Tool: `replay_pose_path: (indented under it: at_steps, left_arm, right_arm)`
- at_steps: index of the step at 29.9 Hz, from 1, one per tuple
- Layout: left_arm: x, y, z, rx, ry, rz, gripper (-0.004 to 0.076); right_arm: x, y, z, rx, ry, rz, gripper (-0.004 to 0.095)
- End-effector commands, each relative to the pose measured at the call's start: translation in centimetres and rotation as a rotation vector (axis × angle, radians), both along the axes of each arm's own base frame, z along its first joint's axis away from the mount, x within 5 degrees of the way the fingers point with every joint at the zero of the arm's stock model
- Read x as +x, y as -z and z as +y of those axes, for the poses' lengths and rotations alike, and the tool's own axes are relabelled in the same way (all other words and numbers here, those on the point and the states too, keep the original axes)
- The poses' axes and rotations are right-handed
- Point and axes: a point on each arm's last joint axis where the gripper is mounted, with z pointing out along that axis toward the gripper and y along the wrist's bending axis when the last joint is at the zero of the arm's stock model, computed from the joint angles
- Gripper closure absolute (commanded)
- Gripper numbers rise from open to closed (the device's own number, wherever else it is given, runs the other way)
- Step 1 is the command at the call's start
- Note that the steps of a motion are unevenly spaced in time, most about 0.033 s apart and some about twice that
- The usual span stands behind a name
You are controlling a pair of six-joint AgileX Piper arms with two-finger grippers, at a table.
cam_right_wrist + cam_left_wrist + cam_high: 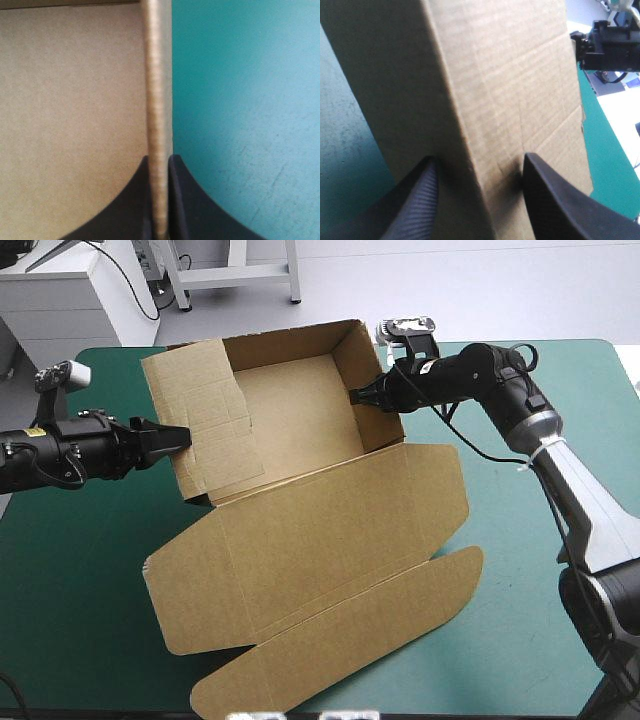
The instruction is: Fold the box
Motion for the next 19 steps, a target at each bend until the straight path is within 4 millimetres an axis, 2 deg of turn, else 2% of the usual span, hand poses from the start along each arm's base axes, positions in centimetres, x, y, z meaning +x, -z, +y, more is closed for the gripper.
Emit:
replay_pose_path:
  at_steps: [1, 4, 9, 19]
  left_arm:
    - [-0.5, -1.6, -1.2, -0.042, 0.006, -0.079, 0.0371]
    - [-0.2, -1.6, -2.3, -0.046, 0.031, -0.09, 0.0371]
    - [0.8, 0.0, -3.4, 0.023, -0.005, 0.022, 0.0371]
    - [2.7, 1.9, -2.8, 0.128, -0.174, 0.124, 0.0374]
  right_arm:
    - [-1.5, -3.4, 0.4, 0.082, 0.01, -0.1, 0.092]
    - [-1.8, -3.3, 1.4, 0.038, 0.003, -0.116, 0.0916]
    - [-2.5, -3.1, 2.9, -0.013, -0.015, -0.132, 0.0917]
    - [-2.8, -2.9, 3.0, -0.037, -0.022, -0.107, 0.0916]
